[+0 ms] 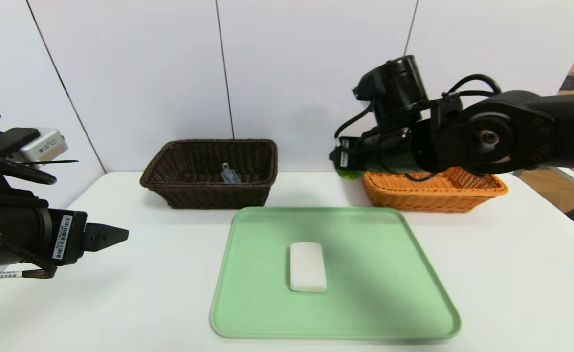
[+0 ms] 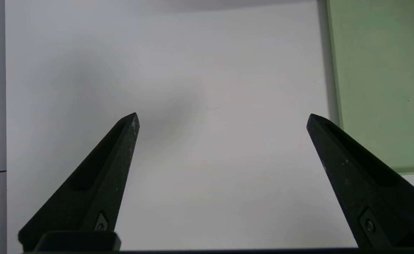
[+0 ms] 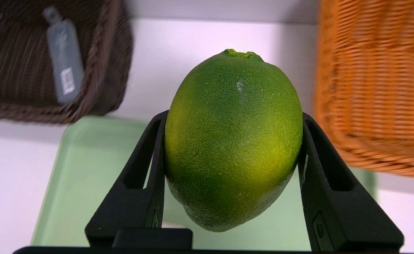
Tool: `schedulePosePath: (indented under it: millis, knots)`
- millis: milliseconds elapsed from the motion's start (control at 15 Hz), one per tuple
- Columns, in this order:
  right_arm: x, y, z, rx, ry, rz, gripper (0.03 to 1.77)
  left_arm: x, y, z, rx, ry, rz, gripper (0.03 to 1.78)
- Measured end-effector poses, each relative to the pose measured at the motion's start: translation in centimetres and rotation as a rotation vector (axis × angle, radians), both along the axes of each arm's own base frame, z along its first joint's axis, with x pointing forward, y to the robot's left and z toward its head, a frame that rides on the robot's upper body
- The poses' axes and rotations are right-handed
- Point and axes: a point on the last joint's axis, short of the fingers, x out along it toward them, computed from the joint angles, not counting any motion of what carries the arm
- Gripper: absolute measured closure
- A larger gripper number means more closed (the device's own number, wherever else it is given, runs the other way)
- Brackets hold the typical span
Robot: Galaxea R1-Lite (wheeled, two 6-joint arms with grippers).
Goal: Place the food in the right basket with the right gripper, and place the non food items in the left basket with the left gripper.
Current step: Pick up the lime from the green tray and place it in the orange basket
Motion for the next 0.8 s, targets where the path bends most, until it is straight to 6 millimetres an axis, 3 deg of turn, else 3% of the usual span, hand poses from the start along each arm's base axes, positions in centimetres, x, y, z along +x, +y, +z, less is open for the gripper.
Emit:
schedulePosePath:
  millis: [333, 800]
  knots:
    - [1.4, -5.4, 0.7, -0.005, -0.011, -0.137, 0.78, 0.0, 0.0, -0.3, 0.0, 0.008, 0.003, 0.12]
    - [3.9, -11.8, -2.4, -0.087, -0.024, -0.274, 0.78, -0.1, 0.0, -0.4, -0.001, 0.01, 0.001, 0.12]
